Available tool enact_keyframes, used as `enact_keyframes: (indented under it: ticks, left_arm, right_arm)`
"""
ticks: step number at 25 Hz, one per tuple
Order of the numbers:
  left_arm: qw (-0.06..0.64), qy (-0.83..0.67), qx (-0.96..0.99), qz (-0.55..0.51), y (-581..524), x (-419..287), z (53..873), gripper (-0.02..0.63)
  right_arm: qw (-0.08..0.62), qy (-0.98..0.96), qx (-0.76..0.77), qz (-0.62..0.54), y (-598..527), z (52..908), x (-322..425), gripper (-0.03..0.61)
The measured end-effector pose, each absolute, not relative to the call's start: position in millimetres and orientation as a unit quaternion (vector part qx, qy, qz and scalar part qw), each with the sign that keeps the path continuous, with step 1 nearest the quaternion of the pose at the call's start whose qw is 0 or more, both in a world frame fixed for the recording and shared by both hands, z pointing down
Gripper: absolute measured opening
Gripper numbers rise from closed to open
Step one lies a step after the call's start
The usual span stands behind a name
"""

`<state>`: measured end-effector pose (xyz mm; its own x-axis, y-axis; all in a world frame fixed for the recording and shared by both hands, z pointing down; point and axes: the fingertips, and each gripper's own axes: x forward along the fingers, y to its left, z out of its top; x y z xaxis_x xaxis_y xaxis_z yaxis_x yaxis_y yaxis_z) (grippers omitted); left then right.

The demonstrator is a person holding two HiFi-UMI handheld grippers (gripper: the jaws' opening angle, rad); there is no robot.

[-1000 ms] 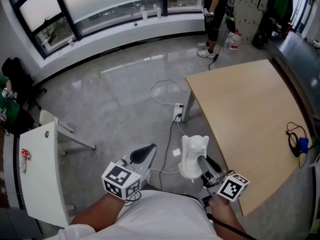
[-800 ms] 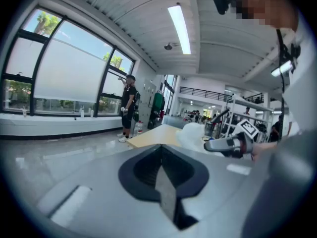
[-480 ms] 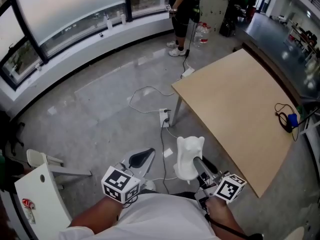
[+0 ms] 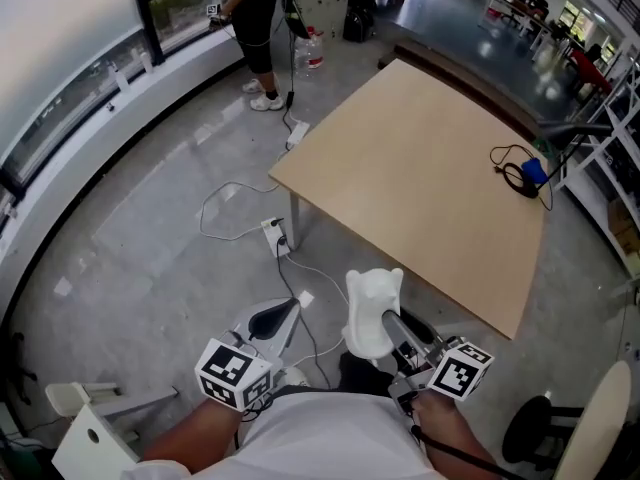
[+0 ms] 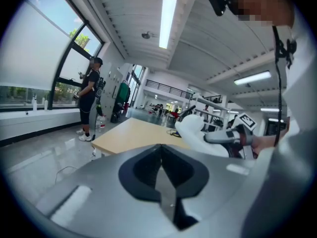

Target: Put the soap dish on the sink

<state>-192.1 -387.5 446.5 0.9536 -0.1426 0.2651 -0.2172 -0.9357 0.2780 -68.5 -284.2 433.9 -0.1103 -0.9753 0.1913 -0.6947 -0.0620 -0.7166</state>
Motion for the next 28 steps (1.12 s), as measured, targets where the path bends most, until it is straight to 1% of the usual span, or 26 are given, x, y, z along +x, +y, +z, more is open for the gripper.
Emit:
enact_keyframes:
  ticks: [8,14,18,21,25,28]
  left_arm:
    - [0.142,-0.066,0.979,0.128,-404,-144,444,0.008]
    - [0.135,-0.098,0.977,0.130,-436,-112,442,0.008]
    - [0.131,-0.109,0.977,0.130,-447,-78,436,0.008]
    - [0.142,-0.106,0.976,0.126,-449,-45,431,0.008]
    - [0.182,-0.087,0.972,0.117,-445,0,427,0.008]
    - [0.172,-0.072,0.975,0.118,-436,34,424,0.008]
  right_arm:
    - [0.213,0.637,-0.650,-0.354,-296,439,-26,0.126]
    - [0.213,0.656,-0.631,-0.355,-329,440,13,0.126]
    - [0.216,0.664,-0.624,-0.350,-340,433,48,0.126]
    - [0.221,0.666,-0.624,-0.344,-341,427,76,0.126]
    - [0.228,0.659,-0.631,-0.339,-331,425,112,0.126]
    - [0.236,0.654,-0.638,-0.330,-319,425,138,0.126]
